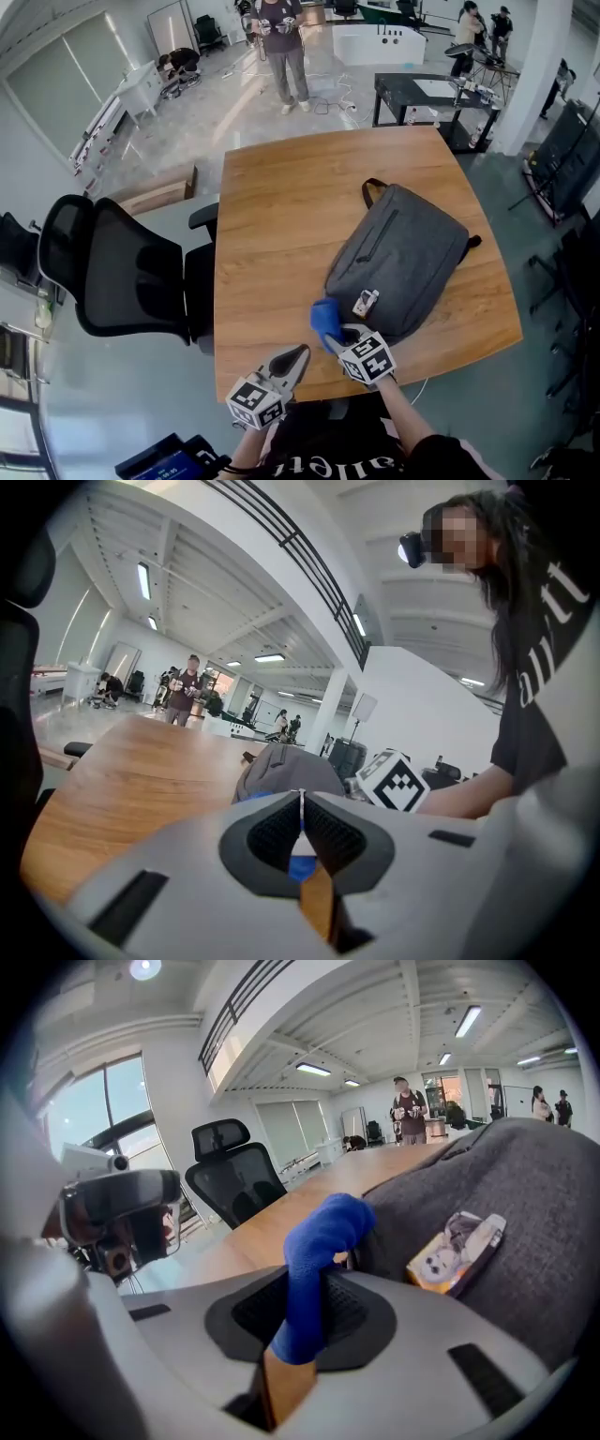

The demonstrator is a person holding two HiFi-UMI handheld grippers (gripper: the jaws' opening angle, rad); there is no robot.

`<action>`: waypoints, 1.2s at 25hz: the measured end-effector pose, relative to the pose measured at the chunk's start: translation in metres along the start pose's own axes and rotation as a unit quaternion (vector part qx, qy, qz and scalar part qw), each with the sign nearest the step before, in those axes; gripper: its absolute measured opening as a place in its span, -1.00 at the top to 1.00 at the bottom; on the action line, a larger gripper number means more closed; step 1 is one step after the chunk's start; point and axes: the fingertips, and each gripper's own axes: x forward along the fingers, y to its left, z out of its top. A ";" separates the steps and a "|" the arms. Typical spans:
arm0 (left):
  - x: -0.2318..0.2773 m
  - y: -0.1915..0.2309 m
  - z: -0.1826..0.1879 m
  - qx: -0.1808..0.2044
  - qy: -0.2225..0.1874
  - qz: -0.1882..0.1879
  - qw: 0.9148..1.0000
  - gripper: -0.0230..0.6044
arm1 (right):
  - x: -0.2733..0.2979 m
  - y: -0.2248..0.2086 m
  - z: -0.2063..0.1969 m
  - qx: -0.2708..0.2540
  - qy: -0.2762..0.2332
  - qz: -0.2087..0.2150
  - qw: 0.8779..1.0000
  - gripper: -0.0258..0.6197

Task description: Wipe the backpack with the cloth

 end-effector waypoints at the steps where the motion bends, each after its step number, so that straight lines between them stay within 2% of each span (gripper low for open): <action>1: 0.003 0.001 0.001 -0.001 -0.001 0.002 1.000 0.93 | -0.004 0.000 -0.006 0.002 0.004 0.002 1.000 0.68; 12: 0.046 -0.022 -0.001 0.000 0.014 -0.027 1.000 0.93 | -0.076 -0.019 -0.071 0.028 0.026 -0.010 0.999 0.68; 19: 0.076 -0.044 -0.003 0.004 0.020 -0.047 0.999 0.93 | -0.128 -0.057 -0.112 0.060 0.037 -0.053 0.996 0.68; 25: 0.101 -0.065 -0.003 0.012 0.024 -0.053 0.998 0.94 | -0.159 -0.096 -0.129 0.067 0.040 -0.074 0.994 0.68; 30: 0.123 -0.077 0.002 0.017 0.016 -0.048 0.999 0.93 | -0.173 -0.118 -0.129 0.059 0.038 -0.073 0.995 0.68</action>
